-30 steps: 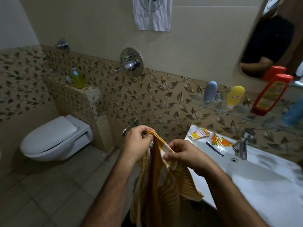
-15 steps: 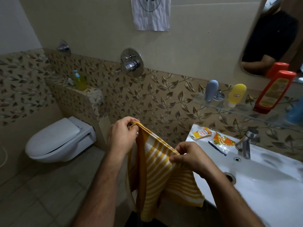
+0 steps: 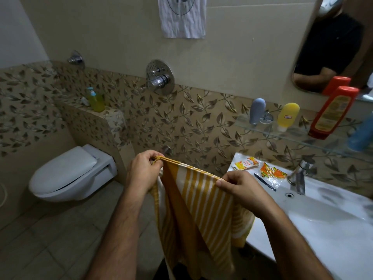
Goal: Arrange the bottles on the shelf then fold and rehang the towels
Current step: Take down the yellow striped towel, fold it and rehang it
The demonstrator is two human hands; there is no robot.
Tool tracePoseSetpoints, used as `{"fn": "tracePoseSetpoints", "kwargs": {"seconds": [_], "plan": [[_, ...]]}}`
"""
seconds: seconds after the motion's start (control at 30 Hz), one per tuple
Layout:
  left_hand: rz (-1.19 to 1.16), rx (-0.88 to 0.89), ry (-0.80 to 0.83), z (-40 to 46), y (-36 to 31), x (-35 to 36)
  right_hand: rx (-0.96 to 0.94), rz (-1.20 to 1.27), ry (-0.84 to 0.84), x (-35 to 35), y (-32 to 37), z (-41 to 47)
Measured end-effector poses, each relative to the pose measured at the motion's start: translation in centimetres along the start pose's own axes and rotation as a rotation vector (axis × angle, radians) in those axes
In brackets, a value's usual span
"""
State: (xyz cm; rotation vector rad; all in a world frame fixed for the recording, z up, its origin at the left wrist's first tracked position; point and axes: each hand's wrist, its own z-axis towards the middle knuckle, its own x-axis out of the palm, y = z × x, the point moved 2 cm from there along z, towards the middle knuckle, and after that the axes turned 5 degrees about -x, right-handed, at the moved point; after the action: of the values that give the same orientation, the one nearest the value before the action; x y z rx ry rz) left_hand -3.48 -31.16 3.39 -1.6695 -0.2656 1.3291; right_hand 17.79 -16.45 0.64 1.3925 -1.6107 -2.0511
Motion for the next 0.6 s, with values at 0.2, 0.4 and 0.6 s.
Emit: {"fn": "tracePoseSetpoints", "kwargs": {"seconds": [0.2,0.4,0.6], "plan": [[-0.15,-0.099,0.289,-1.3,1.6,2.3,-0.173,-0.203,-0.174,0.0,2.5,1.2],[-0.342,0.09,0.535,-2.3,0.0,5.4,-0.374,-0.46,-0.113,1.3,4.7,2.0],[-0.366,0.067,0.399,-2.7,-0.2,6.9,-0.391,-0.483,-0.059,1.7,4.3,1.9]]}}
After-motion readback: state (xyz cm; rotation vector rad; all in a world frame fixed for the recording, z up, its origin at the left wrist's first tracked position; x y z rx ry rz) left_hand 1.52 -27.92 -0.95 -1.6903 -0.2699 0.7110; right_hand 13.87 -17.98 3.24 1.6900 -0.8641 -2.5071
